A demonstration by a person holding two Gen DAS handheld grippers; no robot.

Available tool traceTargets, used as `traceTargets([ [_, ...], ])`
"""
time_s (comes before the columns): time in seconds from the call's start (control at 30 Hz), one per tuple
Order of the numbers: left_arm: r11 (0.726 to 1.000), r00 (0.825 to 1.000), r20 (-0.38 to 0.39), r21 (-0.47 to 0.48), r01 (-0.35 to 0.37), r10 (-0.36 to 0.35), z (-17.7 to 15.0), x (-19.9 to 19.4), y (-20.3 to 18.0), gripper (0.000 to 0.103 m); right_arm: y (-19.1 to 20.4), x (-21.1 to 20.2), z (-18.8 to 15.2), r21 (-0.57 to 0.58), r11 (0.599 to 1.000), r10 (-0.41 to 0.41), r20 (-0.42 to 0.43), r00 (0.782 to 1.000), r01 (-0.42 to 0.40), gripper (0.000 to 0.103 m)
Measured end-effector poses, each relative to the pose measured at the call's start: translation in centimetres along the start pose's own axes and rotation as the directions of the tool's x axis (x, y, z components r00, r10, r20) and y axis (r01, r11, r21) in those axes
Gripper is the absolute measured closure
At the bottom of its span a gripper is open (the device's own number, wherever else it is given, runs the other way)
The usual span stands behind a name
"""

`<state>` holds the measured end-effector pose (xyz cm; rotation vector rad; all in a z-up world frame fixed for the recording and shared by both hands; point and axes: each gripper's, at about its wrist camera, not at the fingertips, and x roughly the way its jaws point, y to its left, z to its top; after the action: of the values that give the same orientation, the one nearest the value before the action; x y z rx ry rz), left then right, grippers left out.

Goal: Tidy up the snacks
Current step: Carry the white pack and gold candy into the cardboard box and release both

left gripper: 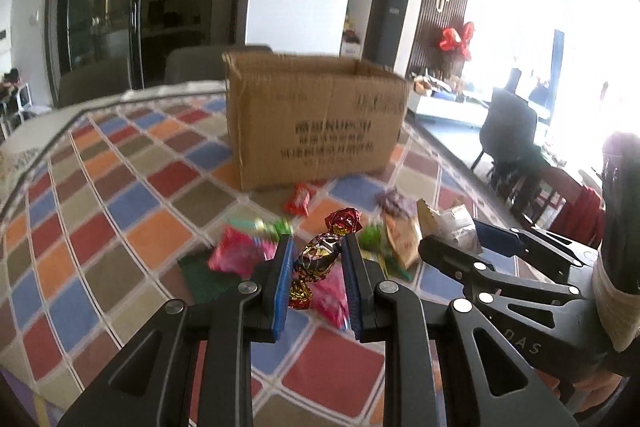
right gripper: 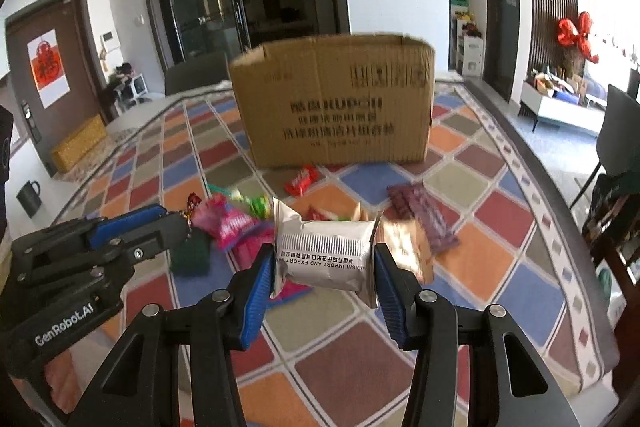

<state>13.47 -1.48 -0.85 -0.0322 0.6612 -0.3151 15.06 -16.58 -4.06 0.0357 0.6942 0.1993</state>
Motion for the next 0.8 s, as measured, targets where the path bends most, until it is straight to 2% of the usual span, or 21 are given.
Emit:
traceTargets([
  [0.27, 1.0, 0.996, 0.083, 0.003, -0.011, 0.01, 3.9, -0.2, 0.4, 0.078, -0.1, -0.5, 3.8, -0.034, 0.999, -0.015, 0.092, 0.996, 0.018, 0.053],
  [0.5, 1.0, 0.992, 0.123, 0.003, -0.025, 0.025, 7.1, 0.4, 0.9, 0.078, -0.2, -0.3, 7.9, -0.039, 0.999, -0.018, 0.154, 0.988, 0.024, 0.053],
  [0.8, 0.999, 0.989, 0.141, 0.006, -0.052, 0.05, 11.9, 1.7, 2.0, 0.078, 0.3, 1.4, 12.9, -0.037, 0.999, 0.016, 0.168, 0.986, -0.01, 0.053],
])
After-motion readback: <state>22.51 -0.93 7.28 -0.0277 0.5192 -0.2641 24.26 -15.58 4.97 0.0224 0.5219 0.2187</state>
